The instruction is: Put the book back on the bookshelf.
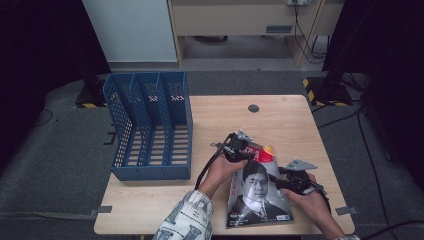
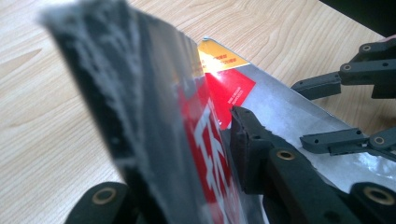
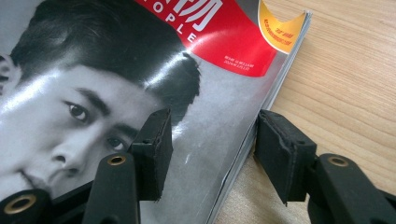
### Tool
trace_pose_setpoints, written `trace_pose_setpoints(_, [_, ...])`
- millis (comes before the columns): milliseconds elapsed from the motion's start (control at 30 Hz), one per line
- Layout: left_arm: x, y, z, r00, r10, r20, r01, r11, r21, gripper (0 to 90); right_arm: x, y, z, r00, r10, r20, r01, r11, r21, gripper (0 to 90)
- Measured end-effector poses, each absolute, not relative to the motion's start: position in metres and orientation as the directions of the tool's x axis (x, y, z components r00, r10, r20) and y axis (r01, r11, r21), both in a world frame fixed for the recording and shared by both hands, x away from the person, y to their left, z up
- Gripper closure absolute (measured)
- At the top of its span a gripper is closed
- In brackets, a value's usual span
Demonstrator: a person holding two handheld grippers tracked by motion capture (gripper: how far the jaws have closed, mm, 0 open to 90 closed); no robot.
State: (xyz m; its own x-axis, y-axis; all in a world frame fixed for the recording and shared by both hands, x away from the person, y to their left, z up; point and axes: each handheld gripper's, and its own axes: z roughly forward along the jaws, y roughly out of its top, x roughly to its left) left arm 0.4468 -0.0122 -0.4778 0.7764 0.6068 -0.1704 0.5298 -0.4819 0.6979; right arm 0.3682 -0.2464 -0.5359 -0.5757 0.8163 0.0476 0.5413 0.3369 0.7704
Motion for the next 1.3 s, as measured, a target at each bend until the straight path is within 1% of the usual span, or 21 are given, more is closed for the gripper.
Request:
trace_pose_setpoints(200, [0.447,-0.011,-0.478,0.776,0.606,-0.175,0.532,-0.479,0.698,79.0,0.368,-0.247,-0.536,-0.577,0.815,0.046,0.540,0.339,0.771,46.4])
trace_pose_setpoints(533, [0.448,-0.010,-0.476,0.779,0.600,-0.184,0.535,-0.481,0.695,78.8,0.368,-0.247,-0.536,-0.581,0.812,0.046,0.539,0.342,0.770,46.3])
trace_pose_setpoints(800, [0.451,-0.012,-0.473,0.795,0.579,-0.180,0.527,-0.512,0.678,77.6,0.368,-0.246,-0.536,-0.583,0.812,0.039,0.534,0.346,0.771,46.3])
trace_pose_setpoints(1133, [0.450,-0.013,-0.469,0.794,0.580,-0.181,0.527,-0.508,0.681,82.0,0.369,-0.246,-0.536,-0.583,0.811,0.040,0.535,0.346,0.771,45.8])
trace_pose_setpoints(1300, [0.449,-0.014,-0.464,0.789,0.585,-0.186,0.527,-0.490,0.694,83.1,0.369,-0.245,-0.536,-0.578,0.815,0.034,0.531,0.345,0.774,43.2])
